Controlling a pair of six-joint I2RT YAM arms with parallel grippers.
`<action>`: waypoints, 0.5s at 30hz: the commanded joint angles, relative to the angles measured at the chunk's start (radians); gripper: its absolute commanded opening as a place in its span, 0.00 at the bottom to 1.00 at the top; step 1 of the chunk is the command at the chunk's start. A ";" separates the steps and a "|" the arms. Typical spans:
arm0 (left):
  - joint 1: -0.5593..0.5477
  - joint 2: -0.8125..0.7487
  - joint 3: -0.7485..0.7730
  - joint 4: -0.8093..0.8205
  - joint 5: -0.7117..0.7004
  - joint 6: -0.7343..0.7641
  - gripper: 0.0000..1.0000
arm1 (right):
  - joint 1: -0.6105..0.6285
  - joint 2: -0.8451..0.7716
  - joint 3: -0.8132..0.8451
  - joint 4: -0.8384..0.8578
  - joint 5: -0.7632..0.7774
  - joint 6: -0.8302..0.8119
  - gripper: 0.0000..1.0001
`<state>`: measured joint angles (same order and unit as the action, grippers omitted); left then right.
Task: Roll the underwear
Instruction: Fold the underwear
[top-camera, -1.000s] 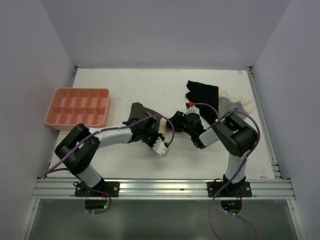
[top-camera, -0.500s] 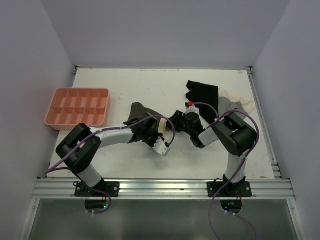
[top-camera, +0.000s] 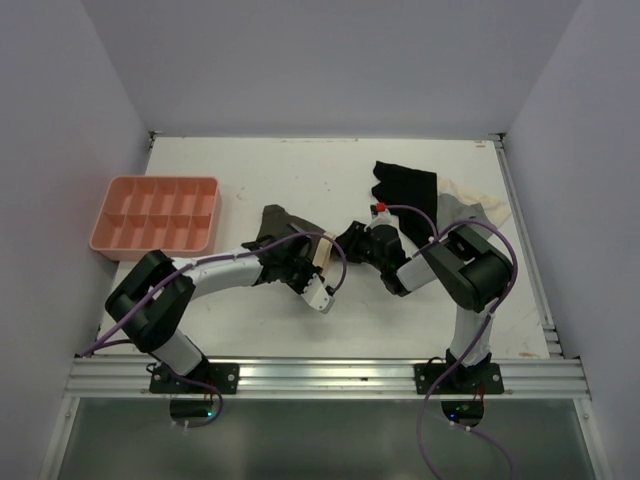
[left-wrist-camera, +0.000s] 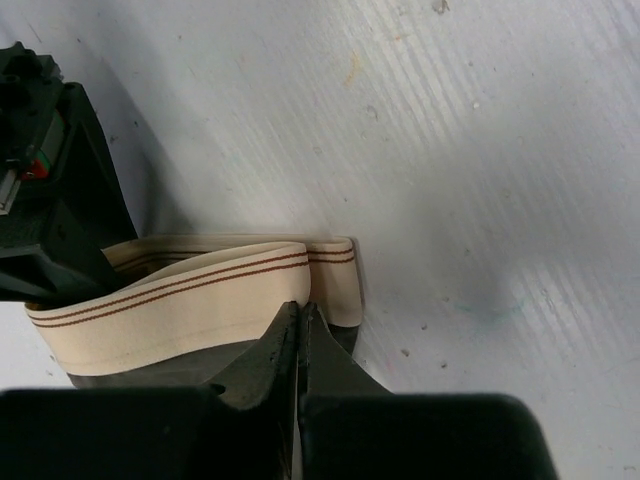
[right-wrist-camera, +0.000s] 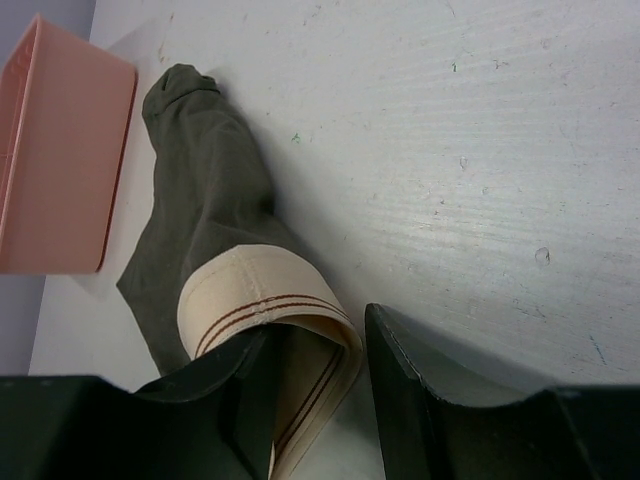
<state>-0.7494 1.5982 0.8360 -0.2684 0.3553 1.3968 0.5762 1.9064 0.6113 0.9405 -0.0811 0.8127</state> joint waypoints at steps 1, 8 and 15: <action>0.021 -0.030 0.022 -0.052 0.022 0.070 0.00 | 0.005 0.031 -0.008 -0.115 0.014 -0.015 0.43; 0.021 -0.020 0.006 -0.089 0.025 0.117 0.00 | 0.005 0.029 -0.005 -0.121 0.014 -0.020 0.43; 0.019 0.032 -0.009 -0.124 0.044 0.140 0.00 | 0.001 0.028 -0.015 -0.124 0.044 0.002 0.38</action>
<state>-0.7322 1.6032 0.8360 -0.3458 0.3637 1.4929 0.5762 1.9064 0.6117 0.9352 -0.0757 0.8150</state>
